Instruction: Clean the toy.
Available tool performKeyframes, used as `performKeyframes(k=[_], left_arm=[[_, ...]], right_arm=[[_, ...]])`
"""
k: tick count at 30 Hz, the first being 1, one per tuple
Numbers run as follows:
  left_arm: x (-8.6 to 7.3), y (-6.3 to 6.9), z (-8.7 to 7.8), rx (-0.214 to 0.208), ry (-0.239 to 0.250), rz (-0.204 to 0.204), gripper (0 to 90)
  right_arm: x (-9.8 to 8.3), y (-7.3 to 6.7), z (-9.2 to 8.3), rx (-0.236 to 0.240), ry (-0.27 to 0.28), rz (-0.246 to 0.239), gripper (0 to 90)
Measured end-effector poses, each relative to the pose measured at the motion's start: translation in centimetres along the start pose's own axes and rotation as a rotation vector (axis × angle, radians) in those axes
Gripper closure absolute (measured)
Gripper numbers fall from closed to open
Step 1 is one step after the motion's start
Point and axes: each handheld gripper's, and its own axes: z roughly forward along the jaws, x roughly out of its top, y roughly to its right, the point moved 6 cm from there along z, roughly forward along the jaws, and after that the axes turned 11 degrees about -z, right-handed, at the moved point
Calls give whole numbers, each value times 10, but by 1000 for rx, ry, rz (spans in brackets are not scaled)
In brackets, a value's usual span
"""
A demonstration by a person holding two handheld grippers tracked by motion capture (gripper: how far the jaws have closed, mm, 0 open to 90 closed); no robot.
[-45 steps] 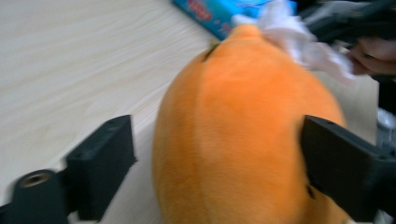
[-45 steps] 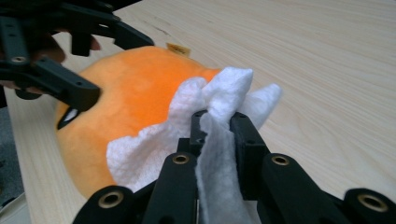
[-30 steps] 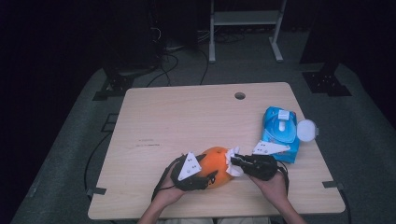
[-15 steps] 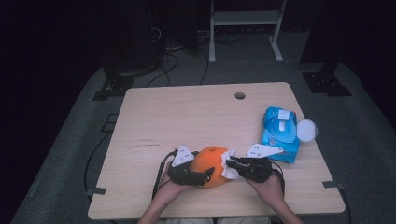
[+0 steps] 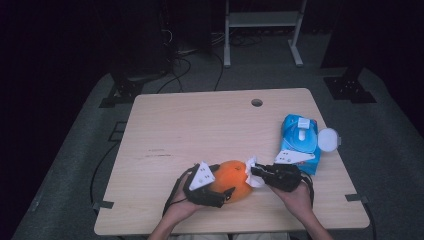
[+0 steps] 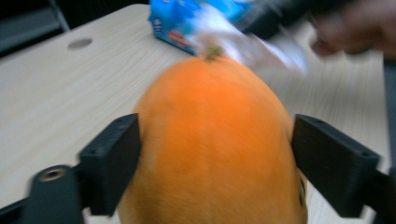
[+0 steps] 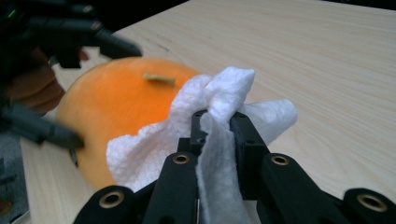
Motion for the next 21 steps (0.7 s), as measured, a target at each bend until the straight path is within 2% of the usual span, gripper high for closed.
performKeyframes(k=[1, 2, 3, 5, 7, 8, 11, 13, 14, 16, 18, 19, 21], left_arm=[[-1, -2, 1, -6, -10, -22, 128], [-3, -2, 1, -7, -20, -15, 167], [-4, -1, 1, 0, -22, 18, 231], [-5, 4, 1, 3, -28, 80, 303], [-6, 10, 1, -4, -26, 142, 337], [-7, 13, 1, -9, -28, 170, 344], [-7, 18, 0, -27, -30, 221, 341], [-5, 18, 0, -31, -27, 219, 300], [-4, 16, 0, -27, -24, 192, 248], [-2, 10, 0, -14, -29, 105, 155], [-4, 5, 1, -13, -52, 55, 125], [-6, 4, 2, -19, -58, 63, 145], [-7, 7, 1, -27, -58, 116, 242]], right_arm=[[1, -2, 1, 4, -1, -5, 804], [2, -5, 1, 10, -2, -4, 804], [4, -8, 1, 16, 0, -13, 805], [10, -15, 1, 21, -1, -49, 805], [16, -17, -1, 22, 10, -67, 805], [17, -16, -2, 18, 16, -64, 805], [13, -2, -4, -2, 24, -32, 805], [4, 6, -4, -25, -1, -21, 806], [0, 7, -4, -20, -9, -7, 807], [-4, 4, -3, -8, -23, -2, 808], [-2, 0, -3, 0, -24, -13, 809], [0, -3, -4, 8, -20, -18, 808], [6, -11, -4, 22, -9, -31, 808]])
